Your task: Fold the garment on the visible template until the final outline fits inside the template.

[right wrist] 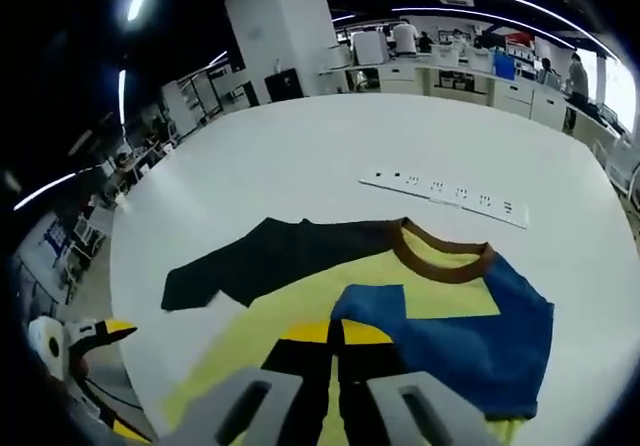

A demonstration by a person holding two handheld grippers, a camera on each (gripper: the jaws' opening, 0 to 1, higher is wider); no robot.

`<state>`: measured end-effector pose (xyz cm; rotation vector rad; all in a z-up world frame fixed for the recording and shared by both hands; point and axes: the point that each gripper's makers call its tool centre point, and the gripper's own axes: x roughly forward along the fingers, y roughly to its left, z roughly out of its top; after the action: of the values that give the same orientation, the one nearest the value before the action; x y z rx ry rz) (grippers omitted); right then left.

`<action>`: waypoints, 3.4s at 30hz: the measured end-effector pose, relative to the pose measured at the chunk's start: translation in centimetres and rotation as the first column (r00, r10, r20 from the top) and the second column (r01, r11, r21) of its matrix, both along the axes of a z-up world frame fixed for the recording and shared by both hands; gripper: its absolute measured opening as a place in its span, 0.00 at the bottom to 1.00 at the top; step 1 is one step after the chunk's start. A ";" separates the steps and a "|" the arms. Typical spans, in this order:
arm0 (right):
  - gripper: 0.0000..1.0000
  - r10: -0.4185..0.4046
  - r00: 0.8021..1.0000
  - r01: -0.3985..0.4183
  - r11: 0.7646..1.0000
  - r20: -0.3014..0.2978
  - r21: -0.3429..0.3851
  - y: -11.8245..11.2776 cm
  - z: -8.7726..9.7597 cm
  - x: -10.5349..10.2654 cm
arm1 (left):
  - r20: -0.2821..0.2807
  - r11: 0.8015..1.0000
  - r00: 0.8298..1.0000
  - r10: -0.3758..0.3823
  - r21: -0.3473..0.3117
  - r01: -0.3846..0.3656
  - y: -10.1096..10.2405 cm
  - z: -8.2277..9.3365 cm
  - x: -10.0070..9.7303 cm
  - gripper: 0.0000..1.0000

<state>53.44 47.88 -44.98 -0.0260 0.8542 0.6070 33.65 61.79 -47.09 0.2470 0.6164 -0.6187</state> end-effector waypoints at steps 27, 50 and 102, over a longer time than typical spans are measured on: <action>0.00 0.082 0.997 -0.082 0.994 0.009 -0.075 2.5 -4.5 -3.4 | -0.003 1.000 1.000 0.008 -0.004 -0.008 0.1 -0.5 0.0 0.92; 0.09 0.142 0.989 -0.143 0.990 -0.048 -0.021 2.0 -6.5 -4.8 | 0.005 1.000 1.000 0.027 -0.007 -0.027 0.7 -0.5 0.1 0.92; 0.00 0.094 0.995 -0.091 0.992 -0.030 0.091 5.7 -5.4 -4.4 | 0.025 0.999 0.999 0.040 -0.004 -0.040 1.0 -0.1 0.7 0.91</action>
<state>49.00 53.58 -50.39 0.0260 0.8615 0.7338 34.34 62.77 -47.24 0.2383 0.5948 -0.5777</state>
